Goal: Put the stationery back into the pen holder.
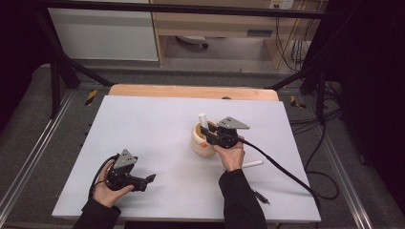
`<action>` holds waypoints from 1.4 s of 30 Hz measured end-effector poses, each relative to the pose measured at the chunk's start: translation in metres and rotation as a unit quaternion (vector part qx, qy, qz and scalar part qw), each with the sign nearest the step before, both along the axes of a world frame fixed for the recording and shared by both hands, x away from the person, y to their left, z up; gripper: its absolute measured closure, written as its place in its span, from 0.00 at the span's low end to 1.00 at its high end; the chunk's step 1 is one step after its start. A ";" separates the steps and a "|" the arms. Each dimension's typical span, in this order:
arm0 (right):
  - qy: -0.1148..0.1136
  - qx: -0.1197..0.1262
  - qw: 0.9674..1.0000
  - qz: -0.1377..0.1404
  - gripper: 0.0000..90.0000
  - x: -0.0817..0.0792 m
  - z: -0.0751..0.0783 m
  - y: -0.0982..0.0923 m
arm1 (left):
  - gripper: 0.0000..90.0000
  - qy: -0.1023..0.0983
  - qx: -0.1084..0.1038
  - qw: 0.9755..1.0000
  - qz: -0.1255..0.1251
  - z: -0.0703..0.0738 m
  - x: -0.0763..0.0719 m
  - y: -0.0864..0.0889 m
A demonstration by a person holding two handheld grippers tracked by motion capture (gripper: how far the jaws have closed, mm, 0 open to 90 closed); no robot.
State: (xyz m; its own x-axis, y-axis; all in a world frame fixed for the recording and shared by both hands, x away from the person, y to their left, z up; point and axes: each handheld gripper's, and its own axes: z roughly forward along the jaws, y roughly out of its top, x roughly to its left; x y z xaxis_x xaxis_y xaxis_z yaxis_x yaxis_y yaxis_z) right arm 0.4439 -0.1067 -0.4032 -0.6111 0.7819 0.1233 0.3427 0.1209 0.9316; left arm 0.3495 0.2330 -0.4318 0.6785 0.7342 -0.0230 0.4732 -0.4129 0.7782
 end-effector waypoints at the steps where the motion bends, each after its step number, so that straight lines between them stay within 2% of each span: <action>1: 0.000 0.000 1.000 0.000 0.78 0.000 -0.001 -0.001 | 0.05 0.001 0.000 1.000 0.000 0.000 0.000 0.000; 14: 0.013 -0.010 1.000 0.004 0.75 -0.002 -0.005 0.000 | 0.05 0.001 0.001 1.000 0.001 0.000 0.000 0.000; 22: -0.014 -0.006 1.000 0.008 0.68 -0.009 0.010 -0.007 | 0.05 0.002 0.001 1.000 0.001 0.000 0.000 0.000; 26: -0.023 -0.005 1.000 0.012 0.59 -0.017 0.022 -0.014 | 0.05 0.002 0.001 1.000 0.001 0.000 0.000 0.000; 29: -0.026 -0.008 1.000 0.011 0.46 -0.023 0.032 -0.020 | 0.05 0.003 0.001 1.000 0.001 0.000 0.000 0.000; 31: -0.018 -0.015 1.000 0.012 0.37 -0.026 0.037 -0.024 | 0.05 0.005 0.000 1.000 0.001 0.000 0.000 0.000; 35: 0.000 -0.038 0.999 0.023 0.25 -0.033 0.044 -0.034 | 0.04 0.009 0.001 1.000 -0.001 -0.001 0.000 -0.001; 39: 0.018 -0.050 0.998 0.032 0.15 -0.038 0.045 -0.044 | 0.04 0.011 0.001 1.000 -0.002 -0.001 0.000 -0.001; 42: 0.035 -0.071 0.996 0.034 0.09 -0.042 0.041 -0.052 | 0.04 0.013 0.004 1.000 -0.004 -0.002 0.000 -0.002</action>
State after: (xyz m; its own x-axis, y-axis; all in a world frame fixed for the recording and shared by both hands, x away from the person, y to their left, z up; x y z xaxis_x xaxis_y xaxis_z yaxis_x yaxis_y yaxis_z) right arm 0.4020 -0.1582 -0.3623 -0.6563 0.7522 0.0590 0.3932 0.2742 0.8776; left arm 0.3493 0.2312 -0.4335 0.6835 0.7291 -0.0354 0.4901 -0.4224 0.7625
